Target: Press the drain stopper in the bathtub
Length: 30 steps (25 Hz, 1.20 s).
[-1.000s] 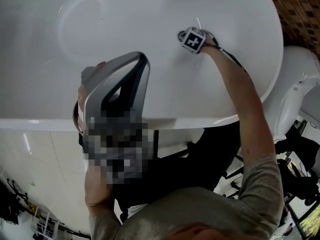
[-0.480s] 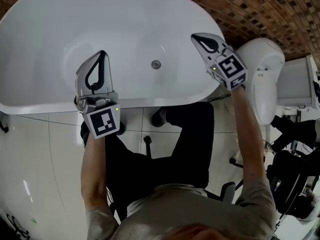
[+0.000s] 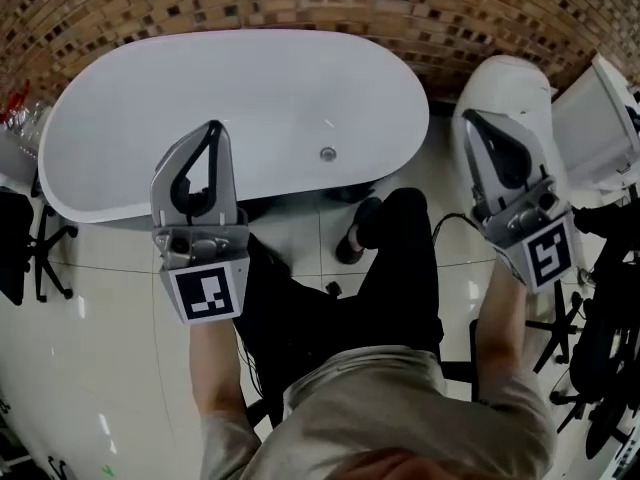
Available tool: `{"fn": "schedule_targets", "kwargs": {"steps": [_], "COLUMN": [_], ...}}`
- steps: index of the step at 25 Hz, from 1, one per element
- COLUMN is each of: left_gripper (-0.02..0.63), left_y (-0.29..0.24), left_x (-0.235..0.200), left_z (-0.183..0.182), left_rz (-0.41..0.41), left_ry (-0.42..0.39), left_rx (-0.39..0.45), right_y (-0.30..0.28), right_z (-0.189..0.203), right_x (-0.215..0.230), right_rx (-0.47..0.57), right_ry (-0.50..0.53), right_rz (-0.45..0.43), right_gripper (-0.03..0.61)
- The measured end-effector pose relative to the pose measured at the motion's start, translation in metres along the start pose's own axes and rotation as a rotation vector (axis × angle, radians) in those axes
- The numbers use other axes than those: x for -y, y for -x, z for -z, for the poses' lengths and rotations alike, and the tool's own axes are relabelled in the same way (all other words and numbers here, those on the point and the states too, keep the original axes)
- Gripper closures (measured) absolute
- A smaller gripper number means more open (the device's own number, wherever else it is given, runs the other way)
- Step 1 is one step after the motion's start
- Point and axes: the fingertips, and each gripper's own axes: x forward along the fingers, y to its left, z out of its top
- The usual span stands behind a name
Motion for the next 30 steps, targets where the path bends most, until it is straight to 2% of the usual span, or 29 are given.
{"fn": "schedule_targets", "kwargs": {"steps": [7,10,12,16,19,24,30], "left_gripper": [0.606,0.606,0.606,0.606,0.606,0.606,0.606], "left_y": [0.048,0.061,0.070,0.081,0.084,0.098,0.104], "left_x": [0.007,0.003,0.000,0.004,0.012,0.018,0.022], "left_z": [-0.142,-0.183,-0.203,-0.233,-0.249,-0.270,-0.269], "left_rz": [0.041,0.057,0.067,0.085,0.119,0.130,0.138], "left_ry": [0.084,0.103,0.141,0.185,0.158,0.094,0.047], "left_rx": [0.179,0.263,0.297,0.322,0.344,0.381,0.384], "right_y": [0.069,0.098,0.114,0.136,0.148,0.166,0.163], "right_z": [-0.124,-0.172,-0.193,-0.215,-0.226,-0.240,-0.230], "right_x": [-0.035,-0.050,-0.061,-0.066,-0.067,-0.081,-0.092], "right_rx": [0.237,0.377,0.415,0.433,0.467,0.551,0.550], "right_ry": [0.107,0.152,0.208,0.267,0.297,0.346,0.389], "right_rz": [-0.020,-0.031,-0.033,-0.020,-0.009,-0.054,-0.078], "right_gripper": [0.578,0.578,0.578,0.578,0.578,0.578,0.578]}}
